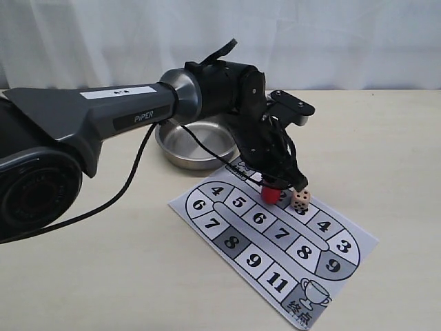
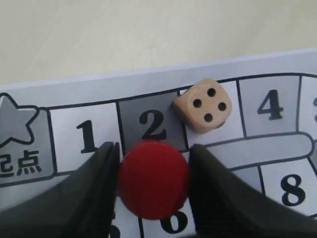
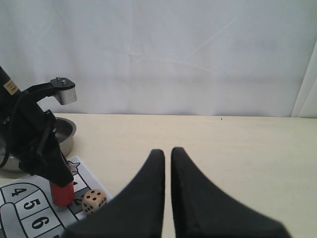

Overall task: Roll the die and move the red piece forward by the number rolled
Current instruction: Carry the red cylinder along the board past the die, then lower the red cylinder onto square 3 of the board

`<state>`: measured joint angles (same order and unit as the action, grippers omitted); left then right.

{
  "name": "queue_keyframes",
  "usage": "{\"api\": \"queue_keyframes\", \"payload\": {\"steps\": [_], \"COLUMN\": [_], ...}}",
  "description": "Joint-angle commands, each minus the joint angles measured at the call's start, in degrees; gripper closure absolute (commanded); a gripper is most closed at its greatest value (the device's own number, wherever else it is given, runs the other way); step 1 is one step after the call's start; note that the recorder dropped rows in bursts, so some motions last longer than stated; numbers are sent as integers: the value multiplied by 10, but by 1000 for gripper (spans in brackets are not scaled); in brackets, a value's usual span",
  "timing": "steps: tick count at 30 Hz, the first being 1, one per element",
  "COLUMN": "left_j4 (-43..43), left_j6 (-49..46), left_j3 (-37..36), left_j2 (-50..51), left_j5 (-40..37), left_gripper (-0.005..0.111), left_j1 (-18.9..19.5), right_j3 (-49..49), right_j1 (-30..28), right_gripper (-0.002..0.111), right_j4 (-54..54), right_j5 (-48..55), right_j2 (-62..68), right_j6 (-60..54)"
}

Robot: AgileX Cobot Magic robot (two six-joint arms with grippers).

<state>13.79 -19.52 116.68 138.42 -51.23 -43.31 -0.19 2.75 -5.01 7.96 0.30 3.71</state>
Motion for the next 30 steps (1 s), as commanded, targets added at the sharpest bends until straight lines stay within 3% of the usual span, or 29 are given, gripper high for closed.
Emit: {"api": "queue_keyframes", "payload": {"steps": [1,12,30], "left_j4": [5,4,26], "left_j6": [-2,-2,-2], "left_j3": [1,1,1], "left_j2": [-7,-7,16], "left_j5": [-6,1,29], "left_gripper": [107,107,107], "left_j1": [-8,-40,-40], "right_j3": [2,2,2], "right_j1": [-2,-2,-2], "right_gripper": [104,104,104], "right_j4": [0,0,0], "right_j5": [-2,-2,-2], "right_j2": [-3,-3,-3], "right_j6": [0,0,0]}}
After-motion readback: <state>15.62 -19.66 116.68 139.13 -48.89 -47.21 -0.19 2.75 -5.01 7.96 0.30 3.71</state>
